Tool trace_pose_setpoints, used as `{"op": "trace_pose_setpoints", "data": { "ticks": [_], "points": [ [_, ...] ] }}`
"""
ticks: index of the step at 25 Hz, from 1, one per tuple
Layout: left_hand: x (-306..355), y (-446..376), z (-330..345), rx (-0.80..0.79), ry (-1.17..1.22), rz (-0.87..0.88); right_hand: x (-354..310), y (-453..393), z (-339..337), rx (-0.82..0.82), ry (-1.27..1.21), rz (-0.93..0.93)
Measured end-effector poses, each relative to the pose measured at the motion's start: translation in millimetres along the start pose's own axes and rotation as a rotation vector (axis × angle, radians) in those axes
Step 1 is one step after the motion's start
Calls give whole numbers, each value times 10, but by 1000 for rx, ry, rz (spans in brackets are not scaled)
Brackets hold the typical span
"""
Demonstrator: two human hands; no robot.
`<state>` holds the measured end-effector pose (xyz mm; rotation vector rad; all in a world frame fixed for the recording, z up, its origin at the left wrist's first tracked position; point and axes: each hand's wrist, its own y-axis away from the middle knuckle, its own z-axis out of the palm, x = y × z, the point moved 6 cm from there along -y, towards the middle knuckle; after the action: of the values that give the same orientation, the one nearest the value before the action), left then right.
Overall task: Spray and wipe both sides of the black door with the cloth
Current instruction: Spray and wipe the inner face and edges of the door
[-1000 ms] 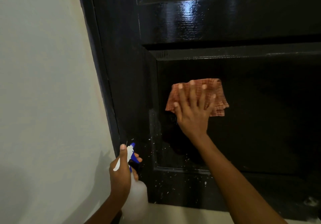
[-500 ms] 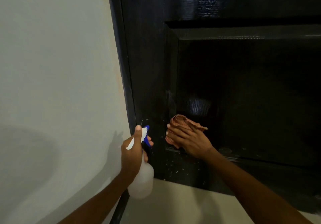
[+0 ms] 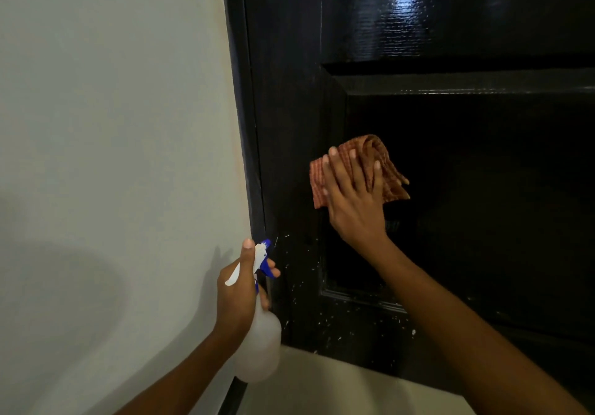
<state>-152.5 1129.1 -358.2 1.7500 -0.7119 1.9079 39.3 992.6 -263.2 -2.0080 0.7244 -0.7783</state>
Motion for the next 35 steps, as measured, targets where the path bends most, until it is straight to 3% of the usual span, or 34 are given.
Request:
{"op": "trace_pose_setpoints", "data": {
  "ticks": [4, 6, 11, 15, 17, 19, 22, 24, 28, 31, 35],
  "points": [
    [-19, 93, -14, -2, -43, -3, -205, 1445, 679, -367, 52, -410],
    [-7, 139, -4, -10, -54, 5, -210, 1837, 771, -492, 66, -505],
    [-3, 165, -28, -28, -72, 18, -99, 1165, 491, -341, 25, -465],
    [-140, 86, -137, 29, -85, -10, -118, 287, 140, -163, -71, -103],
    [-207, 71, -216, 66, -93, -13, -251, 141, 139, -103, -96, -14],
    [-263, 78, -261, 69, -78, 14, -530, 255, 405, -187, -84, -151],
    [-385, 98, -328, 55, -18, -11, -1095, 1186, 1039, -527, 50, -649],
    [-497, 99, -377, 20, 21, -70, -1266, 1939, 1300, -722, 117, -864],
    [-603, 98, -397, 5, 11, -140, -1224, 2258, 1390, -807, 66, -921],
    [-540, 58, -352, 16, -3, -123, -1189, 1570, 1315, -767, -33, -752],
    [-301, 1, -334, 68, -45, 25, -1160, 79, 816, -342, -237, -384]
  ]
}}
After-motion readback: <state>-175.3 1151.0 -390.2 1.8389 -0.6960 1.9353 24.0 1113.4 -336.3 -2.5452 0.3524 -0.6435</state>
